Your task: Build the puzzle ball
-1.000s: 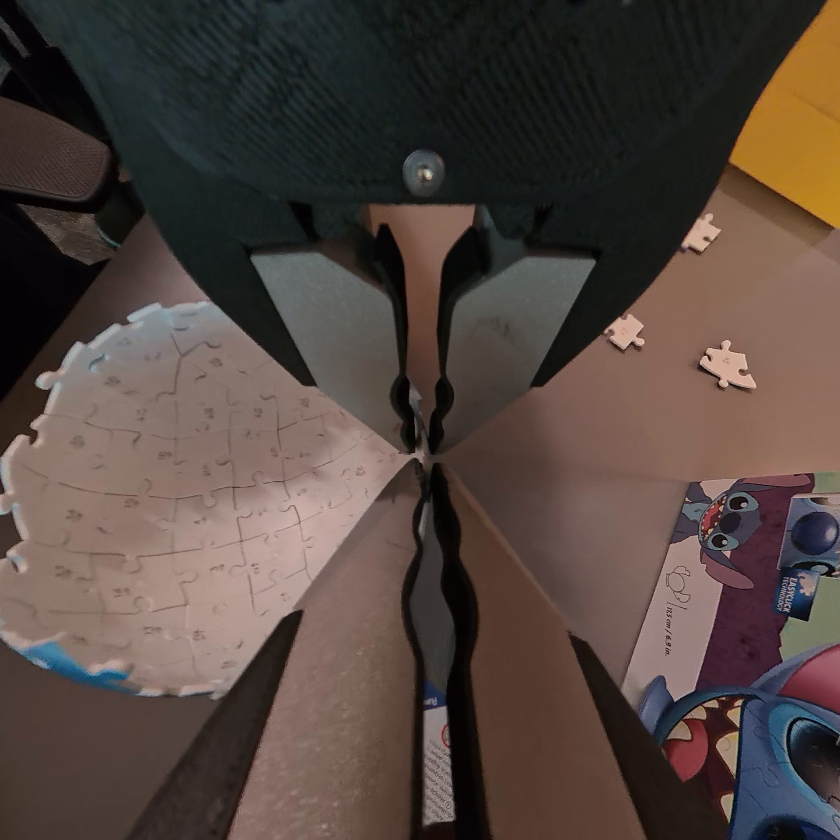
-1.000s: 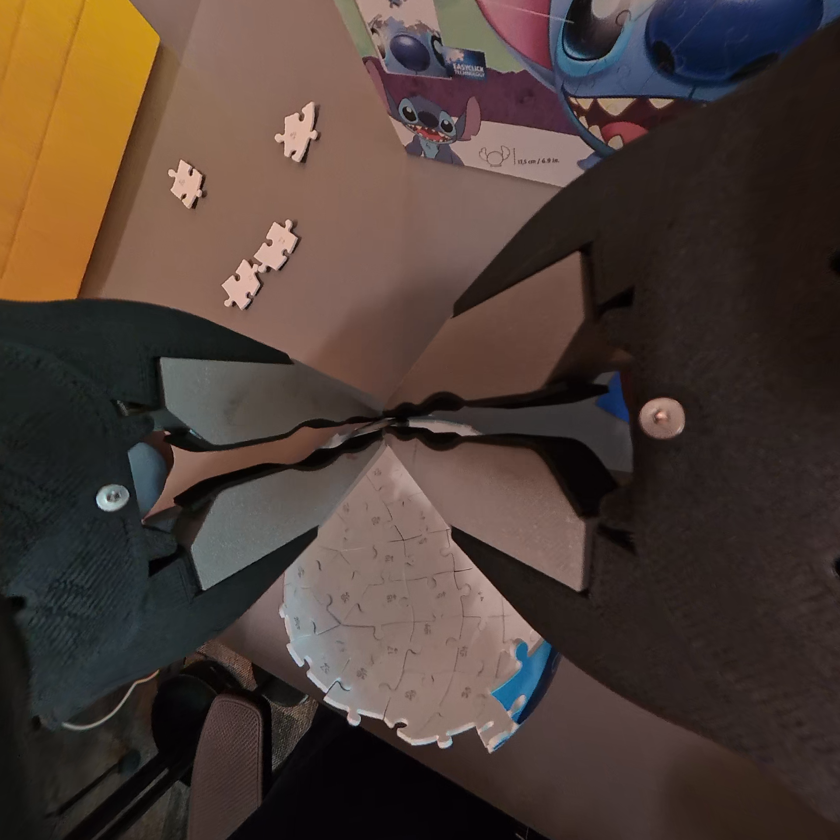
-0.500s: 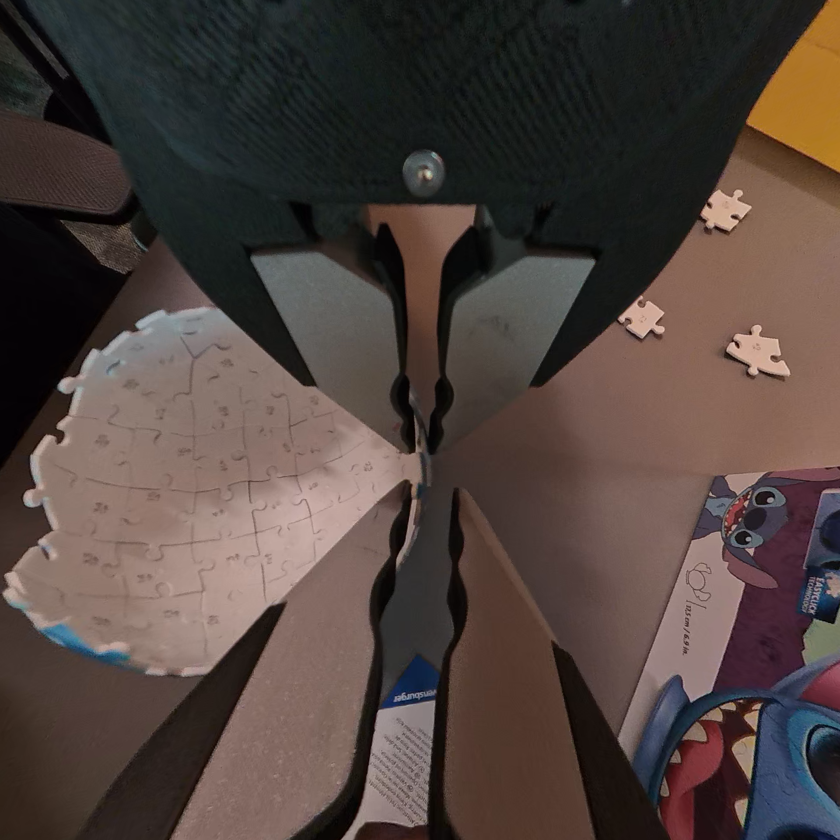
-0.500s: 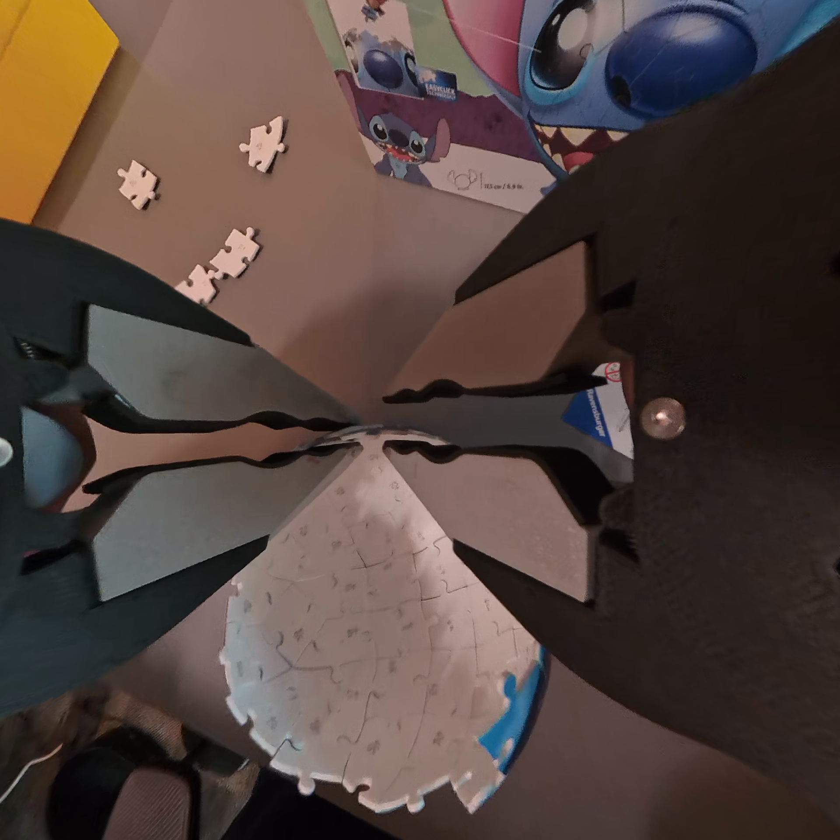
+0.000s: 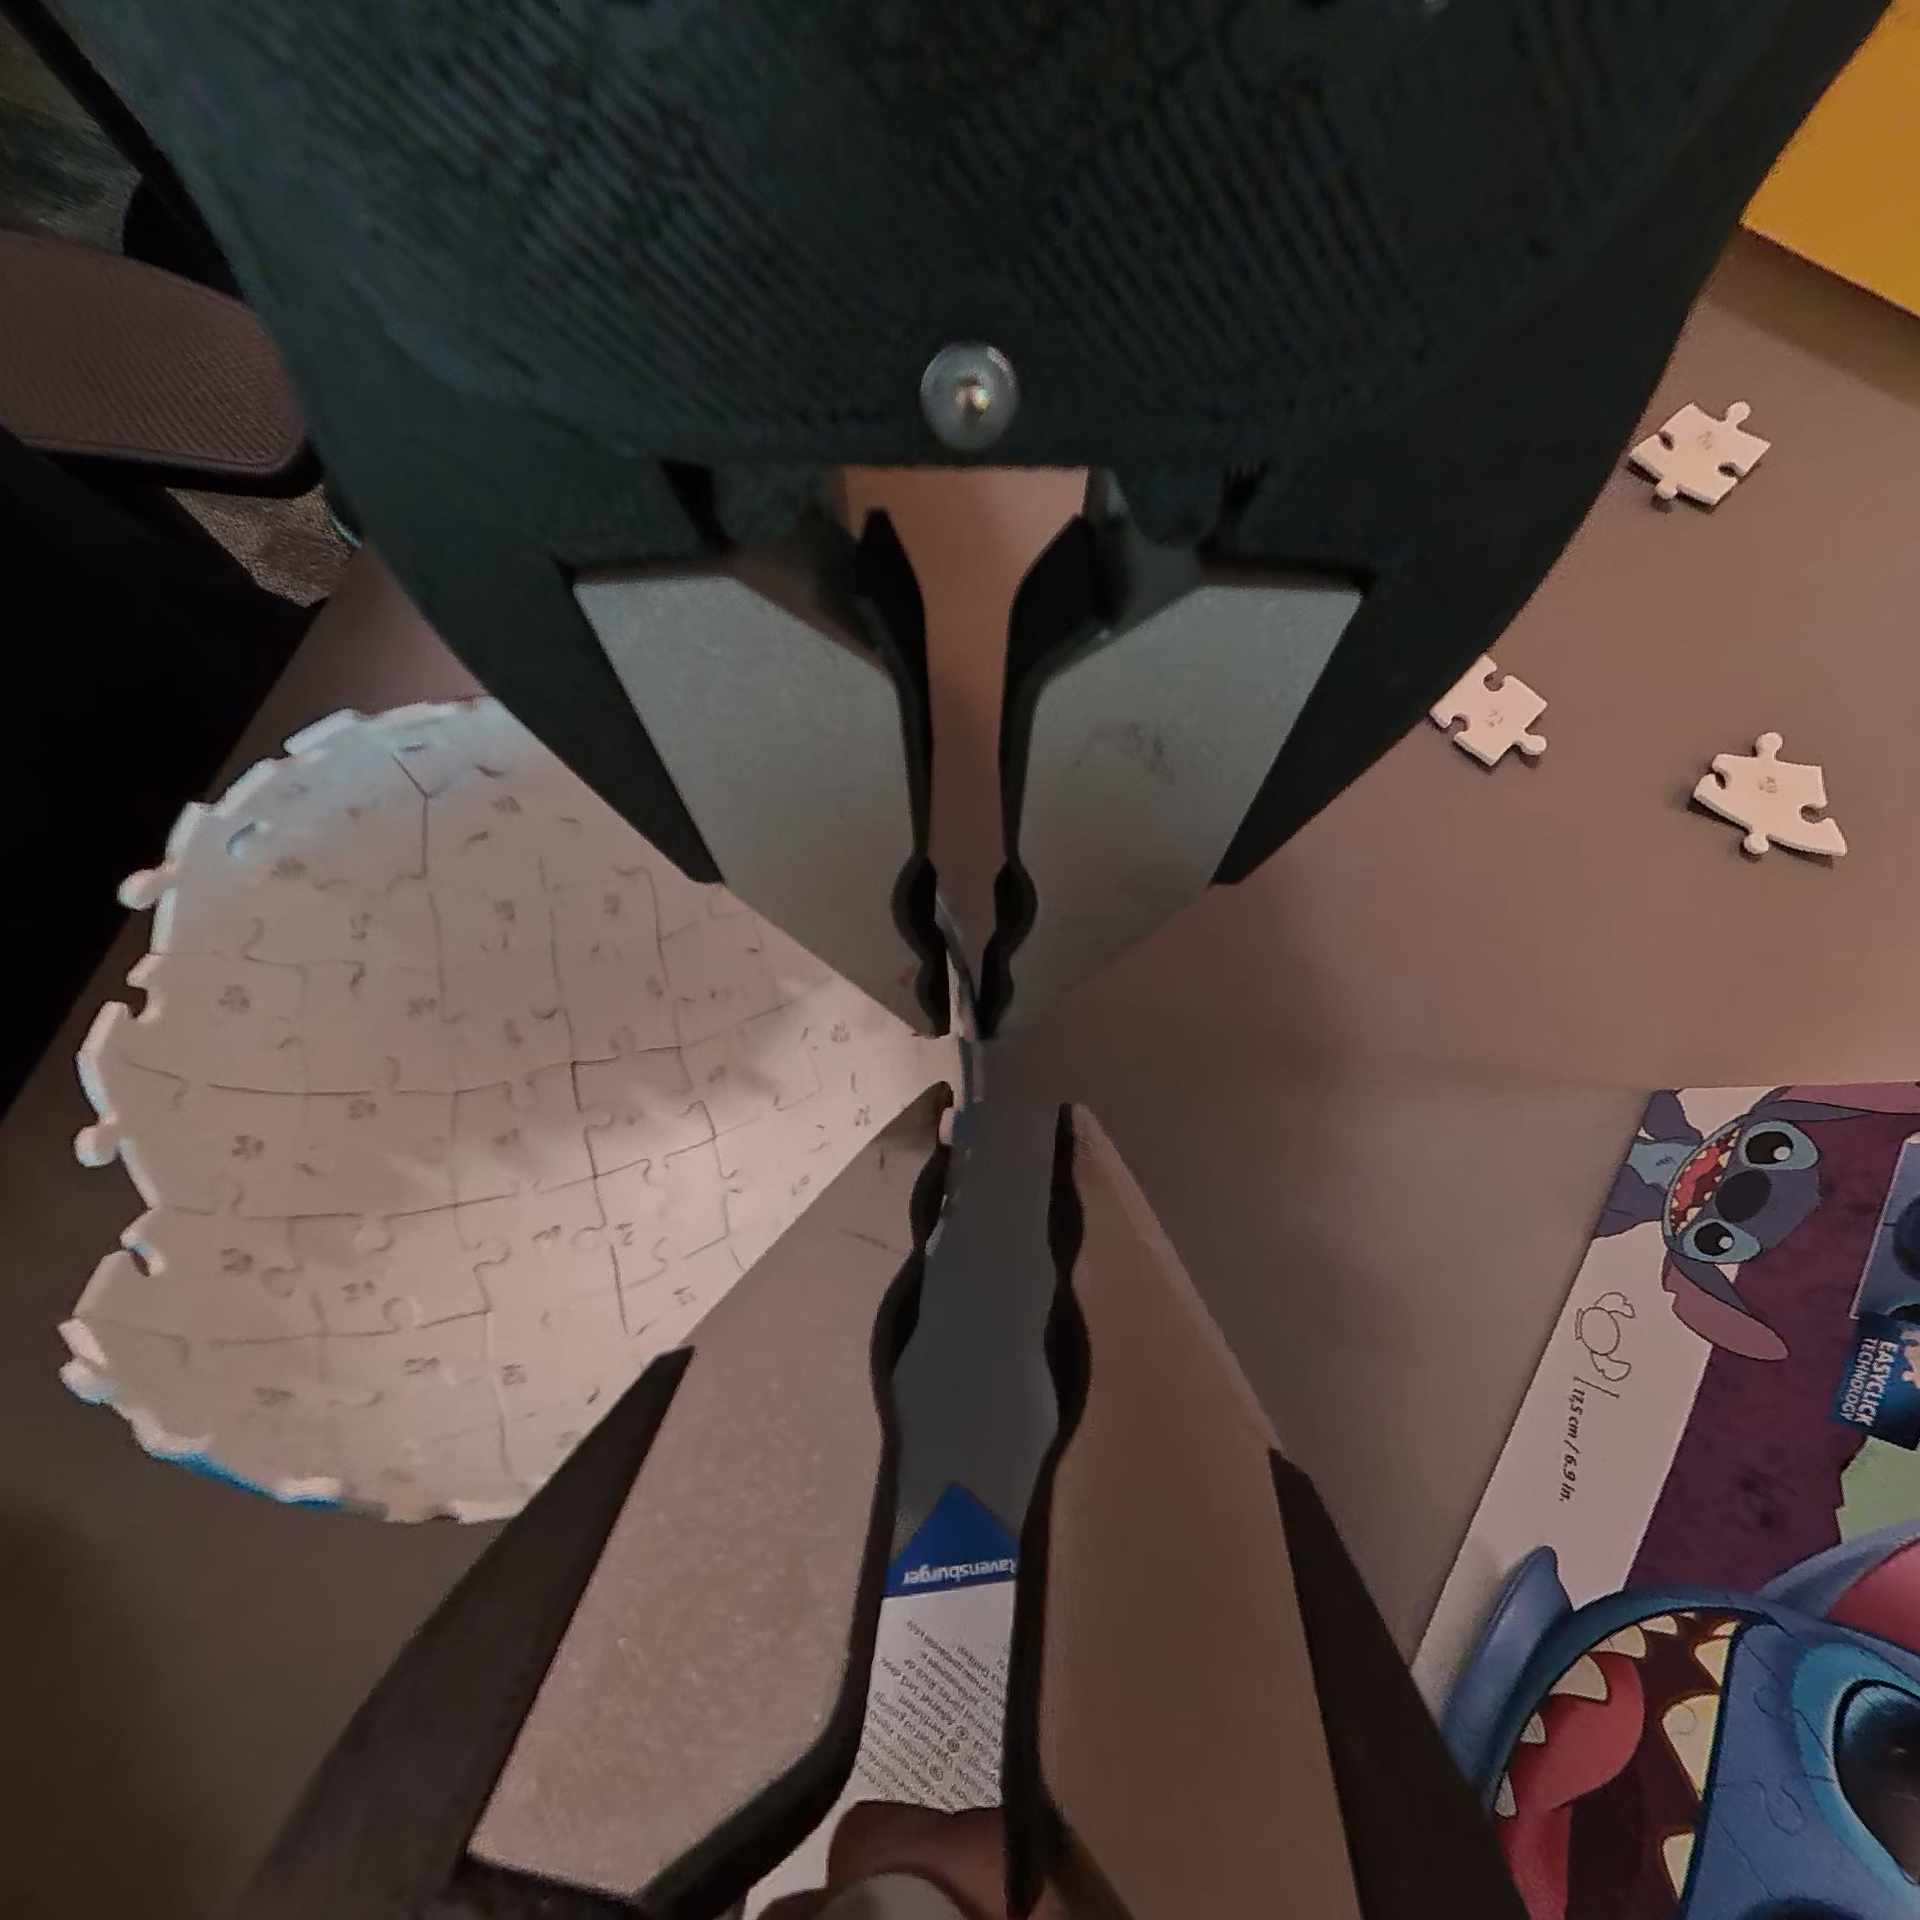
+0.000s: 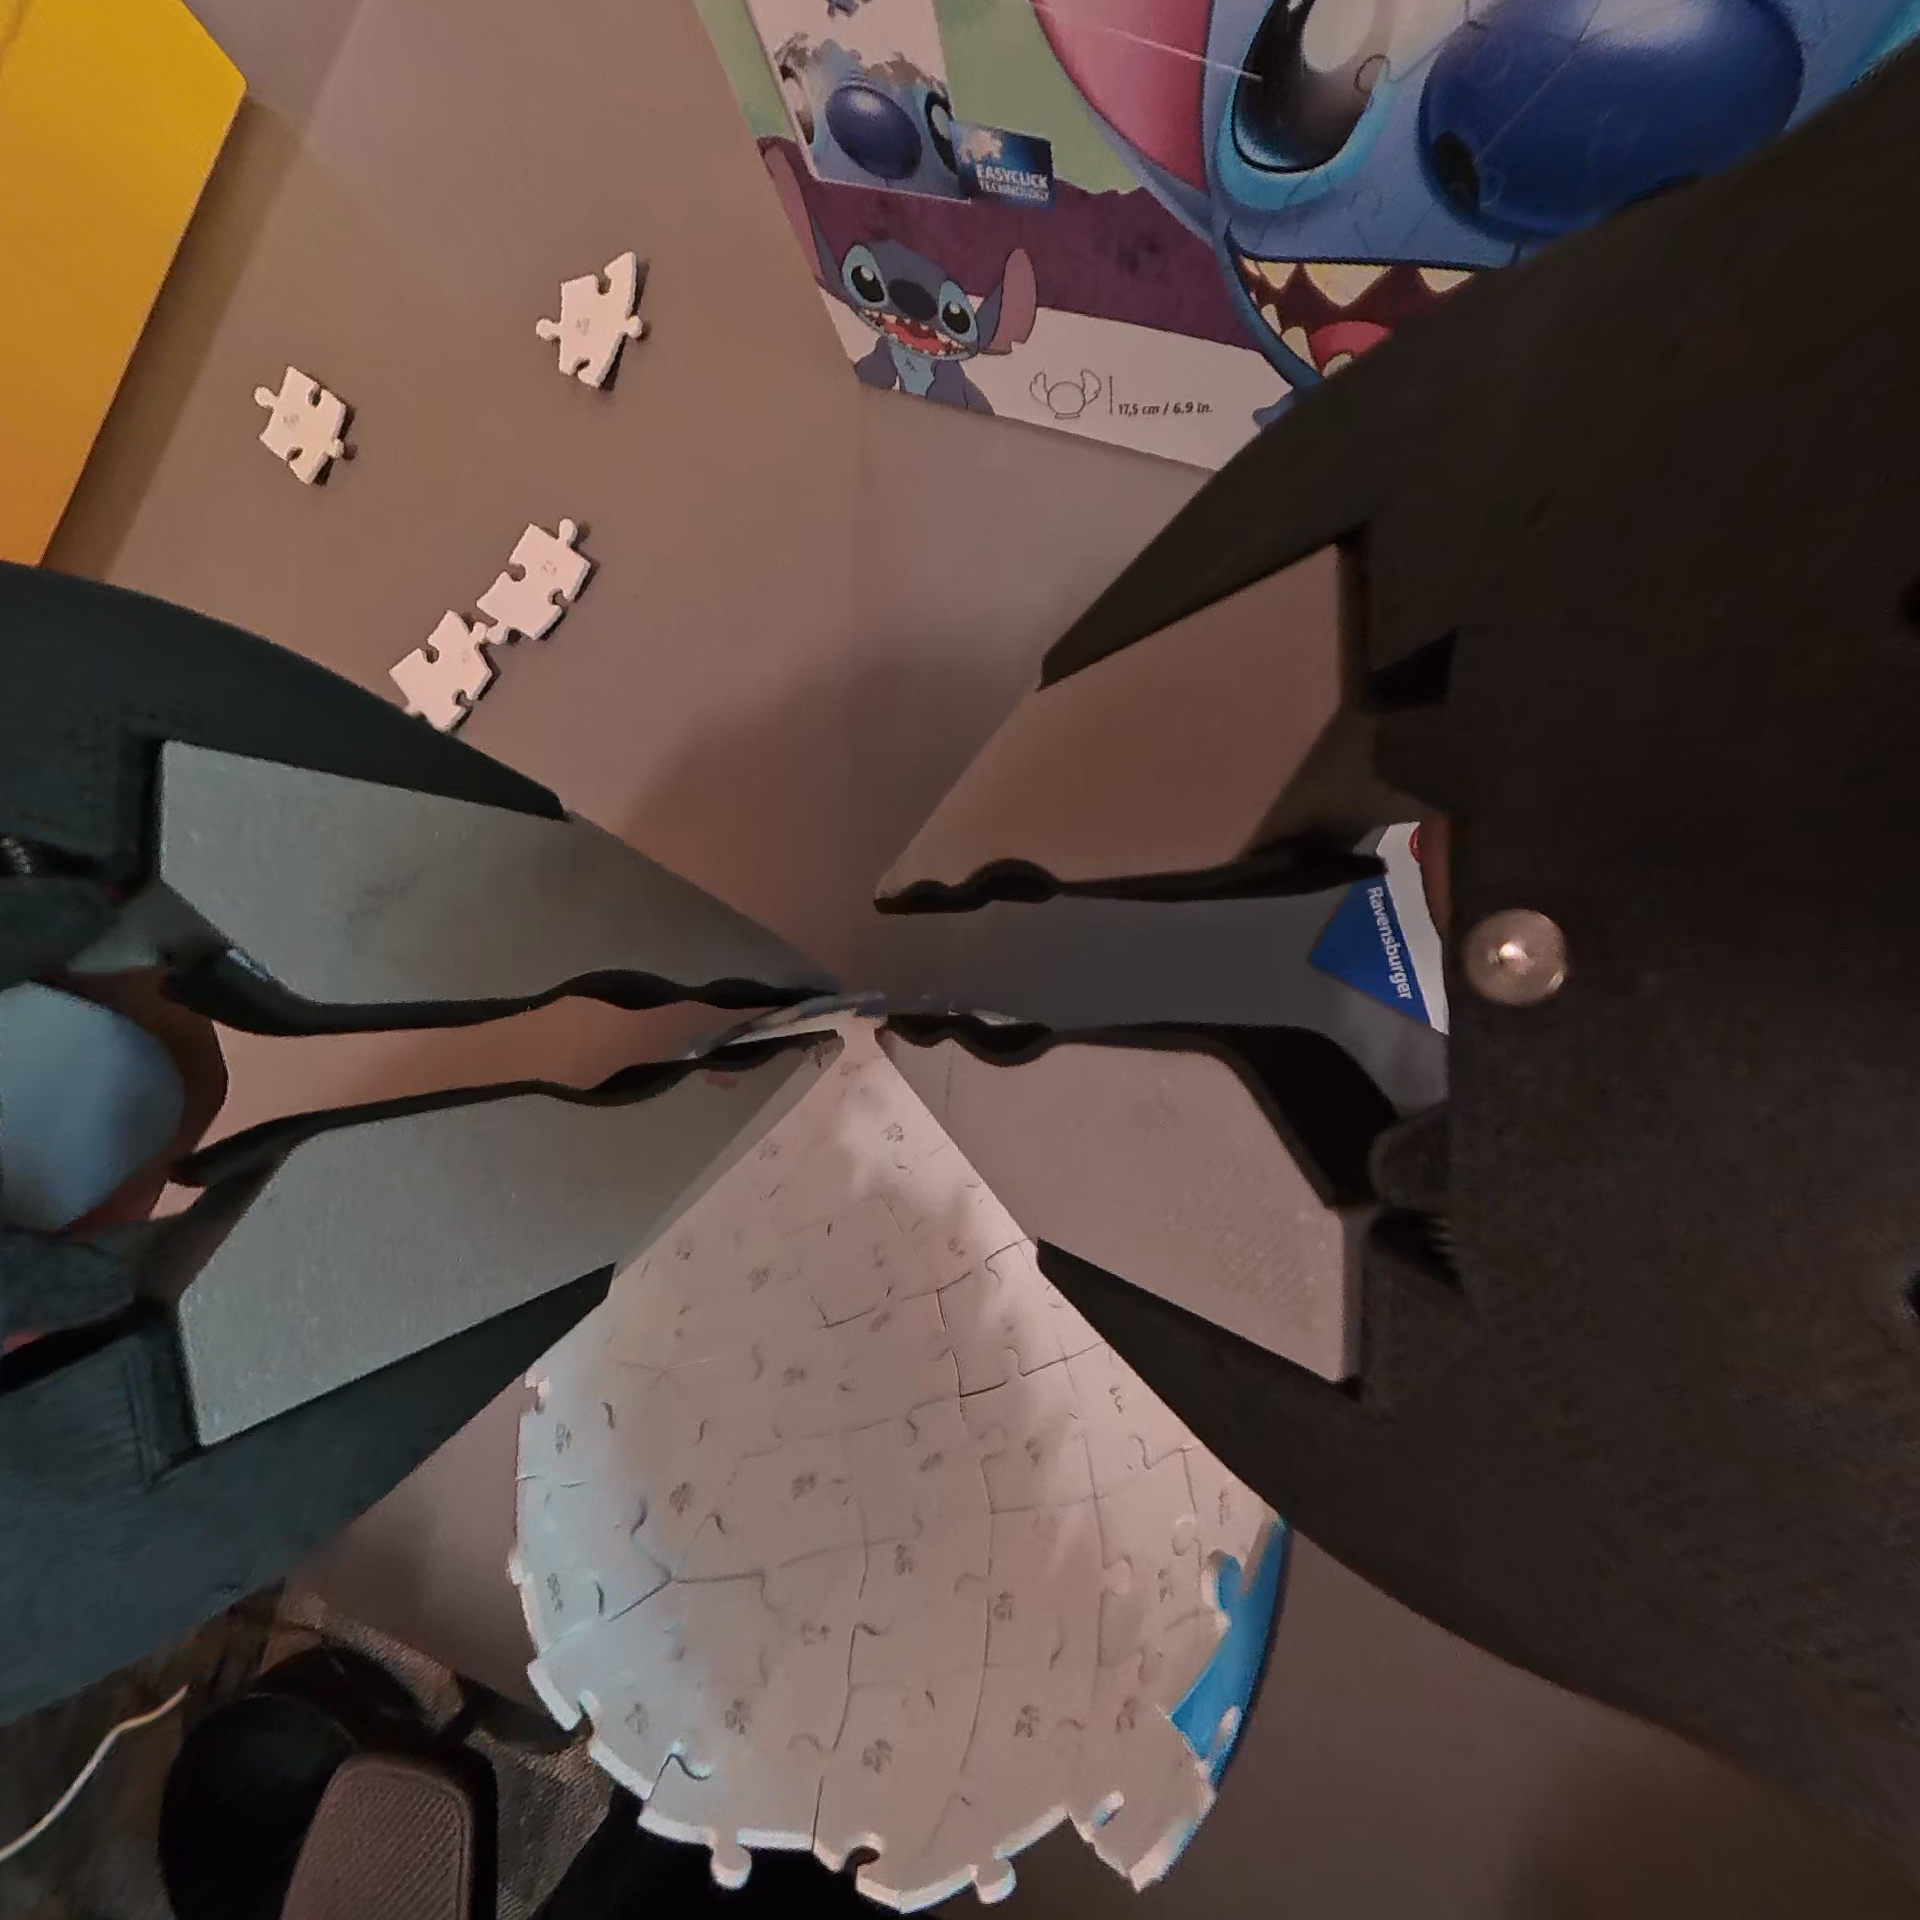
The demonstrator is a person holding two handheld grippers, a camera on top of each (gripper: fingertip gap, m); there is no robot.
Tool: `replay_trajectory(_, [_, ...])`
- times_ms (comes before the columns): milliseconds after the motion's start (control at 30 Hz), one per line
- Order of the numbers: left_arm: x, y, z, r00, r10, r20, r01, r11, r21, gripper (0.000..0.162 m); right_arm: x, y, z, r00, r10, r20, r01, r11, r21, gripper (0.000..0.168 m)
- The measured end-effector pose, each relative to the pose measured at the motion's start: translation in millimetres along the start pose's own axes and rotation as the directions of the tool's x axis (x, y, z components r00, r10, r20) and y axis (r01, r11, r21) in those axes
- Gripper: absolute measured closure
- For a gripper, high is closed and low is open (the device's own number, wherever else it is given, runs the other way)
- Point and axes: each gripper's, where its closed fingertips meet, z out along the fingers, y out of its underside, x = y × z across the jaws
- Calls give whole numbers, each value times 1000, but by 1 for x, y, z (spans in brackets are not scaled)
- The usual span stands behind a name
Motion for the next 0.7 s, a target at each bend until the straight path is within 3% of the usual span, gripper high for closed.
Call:
replay_trajectory(267, [0,-1,-1,1000,2,4,-2,1000,15,160,-1,0,0,998,-52,32,53,998,-35,152])
replay_trajectory(700, [5,0,-1,999,36,-17,-35,999,15,160,-14,0,3,990,-80,119,81,997,-8,167])
